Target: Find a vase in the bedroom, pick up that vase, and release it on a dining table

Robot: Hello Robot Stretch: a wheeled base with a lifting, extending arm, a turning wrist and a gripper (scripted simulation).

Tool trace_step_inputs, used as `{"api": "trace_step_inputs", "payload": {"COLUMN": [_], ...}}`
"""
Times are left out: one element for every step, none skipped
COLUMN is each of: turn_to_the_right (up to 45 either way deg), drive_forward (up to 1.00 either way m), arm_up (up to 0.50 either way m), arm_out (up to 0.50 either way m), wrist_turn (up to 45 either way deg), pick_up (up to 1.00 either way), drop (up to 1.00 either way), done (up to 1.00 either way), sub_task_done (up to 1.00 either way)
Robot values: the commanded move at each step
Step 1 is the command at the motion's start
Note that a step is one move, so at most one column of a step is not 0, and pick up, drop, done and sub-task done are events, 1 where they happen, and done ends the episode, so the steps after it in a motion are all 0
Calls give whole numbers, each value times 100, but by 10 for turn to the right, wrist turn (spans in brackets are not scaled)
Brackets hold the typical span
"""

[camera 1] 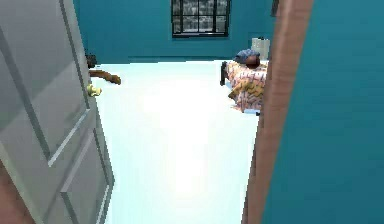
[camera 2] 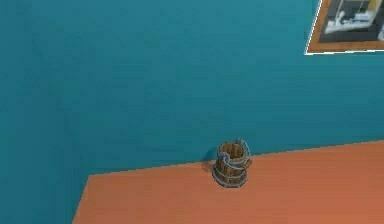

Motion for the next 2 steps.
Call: {"api": "trace_step_inputs", "payload": {"turn_to_the_right": [-60,0], "drive_forward": [0,75], "arm_up": [0,0], "arm_out": [0,0], "wrist_turn": [0,0], "pick_up": [0,0], "drop": [0,0], "done": [0,0], "sub_task_done": [0,0]}}
